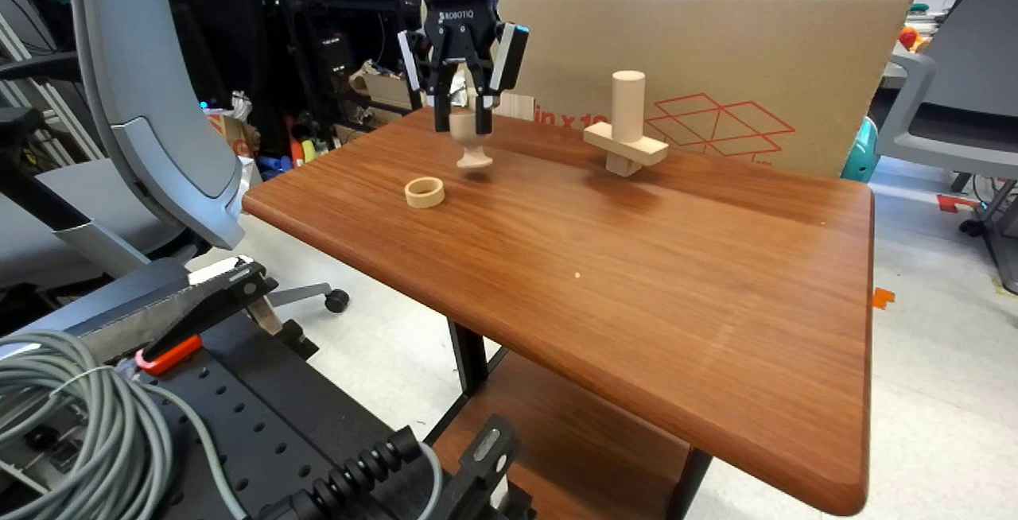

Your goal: Unstack the wooden blocks

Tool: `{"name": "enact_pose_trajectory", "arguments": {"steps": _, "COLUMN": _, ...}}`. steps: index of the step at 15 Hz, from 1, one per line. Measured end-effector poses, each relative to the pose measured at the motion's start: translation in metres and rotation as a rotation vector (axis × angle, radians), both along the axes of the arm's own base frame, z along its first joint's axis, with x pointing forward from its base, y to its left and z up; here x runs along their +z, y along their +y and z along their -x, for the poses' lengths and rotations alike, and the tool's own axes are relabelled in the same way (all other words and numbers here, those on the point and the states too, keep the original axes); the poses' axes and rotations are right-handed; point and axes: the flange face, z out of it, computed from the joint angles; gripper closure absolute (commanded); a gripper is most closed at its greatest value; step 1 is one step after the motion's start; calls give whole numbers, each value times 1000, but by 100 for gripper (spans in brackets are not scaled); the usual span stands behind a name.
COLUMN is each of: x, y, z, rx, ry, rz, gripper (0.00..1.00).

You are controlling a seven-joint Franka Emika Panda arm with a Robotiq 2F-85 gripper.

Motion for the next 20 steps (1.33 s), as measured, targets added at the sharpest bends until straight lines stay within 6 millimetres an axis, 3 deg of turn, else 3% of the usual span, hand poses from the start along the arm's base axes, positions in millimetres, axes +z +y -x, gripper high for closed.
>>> {"name": "enact_pose_trajectory", "arguments": {"steps": 2, "x": -5, "y": 1, "z": 0, "rx": 11, "ry": -4, "rz": 6, "gripper": 74}}
{"name": "enact_pose_trajectory", "arguments": {"steps": 4, "x": -9, "y": 3, "z": 0, "rx": 18, "ry": -7, "rz": 8, "gripper": 24}}
{"name": "enact_pose_trajectory", "arguments": {"steps": 5, "x": -9, "y": 5, "z": 0, "rx": 20, "ry": -9, "rz": 9, "gripper": 23}}
{"name": "enact_pose_trajectory", "arguments": {"steps": 8, "x": -9, "y": 8, "z": 0, "rx": 17, "ry": -12, "rz": 12, "gripper": 1}}
{"name": "enact_pose_trajectory", "arguments": {"steps": 13, "x": 8, "y": 20, "z": 0, "rx": 25, "ry": -38, "rz": -7, "gripper": 0}}
{"name": "enact_pose_trajectory", "arguments": {"steps": 17, "x": 67, "y": 26, "z": 2, "rx": -1, "ry": -116, "rz": -54, "gripper": 0}}
{"name": "enact_pose_trajectory", "arguments": {"steps": 20, "x": 112, "y": 9, "z": 4, "rx": -63, "ry": -173, "rz": -75, "gripper": 0}}
